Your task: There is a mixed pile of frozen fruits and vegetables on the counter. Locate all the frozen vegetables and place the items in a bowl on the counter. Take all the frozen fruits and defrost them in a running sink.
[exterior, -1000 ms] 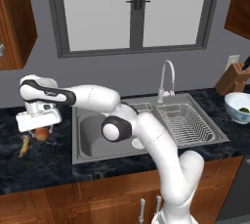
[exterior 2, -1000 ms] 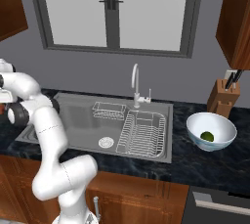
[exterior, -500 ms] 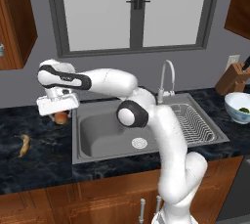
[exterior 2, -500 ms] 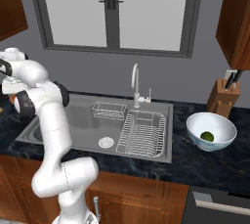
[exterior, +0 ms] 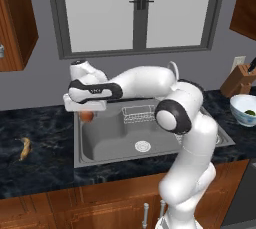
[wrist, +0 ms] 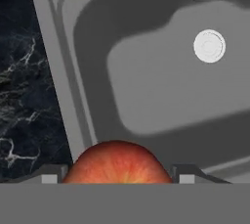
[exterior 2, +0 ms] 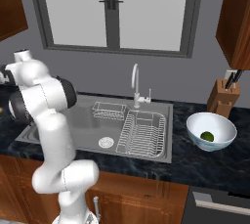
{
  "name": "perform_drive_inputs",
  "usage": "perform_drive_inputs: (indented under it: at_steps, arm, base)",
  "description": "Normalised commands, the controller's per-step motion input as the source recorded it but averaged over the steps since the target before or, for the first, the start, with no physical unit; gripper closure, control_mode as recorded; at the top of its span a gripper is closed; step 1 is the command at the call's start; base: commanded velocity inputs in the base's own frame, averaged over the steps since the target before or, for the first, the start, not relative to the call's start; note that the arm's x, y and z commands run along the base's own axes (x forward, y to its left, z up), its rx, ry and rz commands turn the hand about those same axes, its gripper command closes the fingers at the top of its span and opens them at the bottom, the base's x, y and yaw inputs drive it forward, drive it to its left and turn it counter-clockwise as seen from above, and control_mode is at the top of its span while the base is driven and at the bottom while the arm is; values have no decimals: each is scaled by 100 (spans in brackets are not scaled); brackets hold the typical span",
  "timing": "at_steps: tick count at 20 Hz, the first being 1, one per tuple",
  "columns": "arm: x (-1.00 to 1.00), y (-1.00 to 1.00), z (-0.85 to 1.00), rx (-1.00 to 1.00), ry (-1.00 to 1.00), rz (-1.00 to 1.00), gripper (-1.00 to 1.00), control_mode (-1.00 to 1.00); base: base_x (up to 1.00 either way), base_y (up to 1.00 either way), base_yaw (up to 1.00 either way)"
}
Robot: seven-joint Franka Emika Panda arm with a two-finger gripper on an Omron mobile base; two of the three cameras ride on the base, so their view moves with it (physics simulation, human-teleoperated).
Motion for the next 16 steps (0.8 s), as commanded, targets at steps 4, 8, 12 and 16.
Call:
perform_drive_inputs:
  at_steps: [4,8,12,16]
  arm:
    - [0,-100,-2,19,-2,-15,100,-100]
    - [13,-100,-14,13,1,-22,100,-100]
    - [61,-75,-11,-5,3,-1,100,-100]
    - [61,-72,-24,-7,2,1,100,-100]
  base:
    - [0,0,0]
    - [0,0,0]
    - [0,0,0]
    - [0,0,0]
